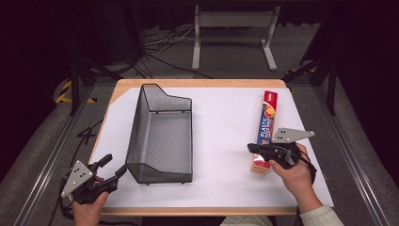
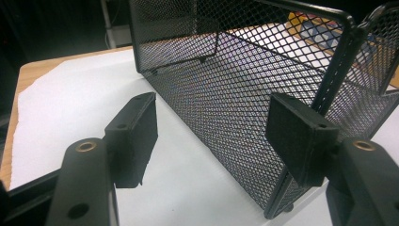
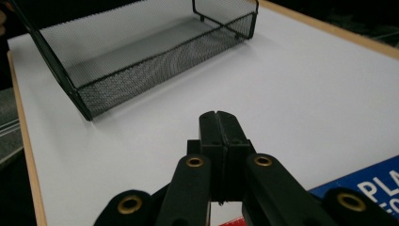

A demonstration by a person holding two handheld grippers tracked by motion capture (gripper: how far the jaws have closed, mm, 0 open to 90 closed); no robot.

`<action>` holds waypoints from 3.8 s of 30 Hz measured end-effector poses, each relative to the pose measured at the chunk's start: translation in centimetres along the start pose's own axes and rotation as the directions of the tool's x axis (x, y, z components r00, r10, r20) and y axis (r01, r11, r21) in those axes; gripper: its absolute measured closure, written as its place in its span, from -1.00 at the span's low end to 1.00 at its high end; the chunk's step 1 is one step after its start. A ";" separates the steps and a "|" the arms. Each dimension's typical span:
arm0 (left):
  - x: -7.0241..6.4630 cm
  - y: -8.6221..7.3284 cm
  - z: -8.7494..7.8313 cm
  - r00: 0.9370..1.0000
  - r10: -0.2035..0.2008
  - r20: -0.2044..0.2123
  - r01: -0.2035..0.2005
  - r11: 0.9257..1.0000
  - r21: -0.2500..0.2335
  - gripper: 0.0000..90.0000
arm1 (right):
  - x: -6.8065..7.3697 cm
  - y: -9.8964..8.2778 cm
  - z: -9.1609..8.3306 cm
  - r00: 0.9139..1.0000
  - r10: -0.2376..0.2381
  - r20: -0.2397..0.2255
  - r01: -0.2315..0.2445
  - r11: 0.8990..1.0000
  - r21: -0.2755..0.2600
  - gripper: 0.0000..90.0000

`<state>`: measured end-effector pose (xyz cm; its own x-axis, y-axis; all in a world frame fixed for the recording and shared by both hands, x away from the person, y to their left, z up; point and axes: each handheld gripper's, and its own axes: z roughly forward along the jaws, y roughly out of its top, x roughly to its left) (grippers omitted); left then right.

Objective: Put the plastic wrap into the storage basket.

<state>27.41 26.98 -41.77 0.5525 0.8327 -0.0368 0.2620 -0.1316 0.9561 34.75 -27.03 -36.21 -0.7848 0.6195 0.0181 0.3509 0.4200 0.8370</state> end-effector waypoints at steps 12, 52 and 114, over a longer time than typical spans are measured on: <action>0.1 0.0 0.1 1.000 0.003 0.000 -0.003 1.000 0.006 -0.21 | -0.5 -1.2 2.8 0.999 0.022 0.041 -0.029 0.985 0.170 1.00; 0.5 0.1 0.7 0.998 -0.022 -0.055 0.022 1.000 0.006 -0.20 | -0.2 -2.8 2.8 0.988 0.020 0.156 -0.089 0.886 0.454 1.00; 0.7 0.0 1.0 0.989 -0.049 -0.140 0.050 0.999 0.000 -0.26 | -9.1 1.2 -3.0 0.903 0.269 0.334 -0.317 0.943 0.100 0.20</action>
<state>28.60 26.99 -42.12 0.4229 0.9052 -0.0427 0.2890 -0.0901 0.9531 40.80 -34.14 -33.73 -0.4441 0.8940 0.0586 0.6308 0.2656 0.7291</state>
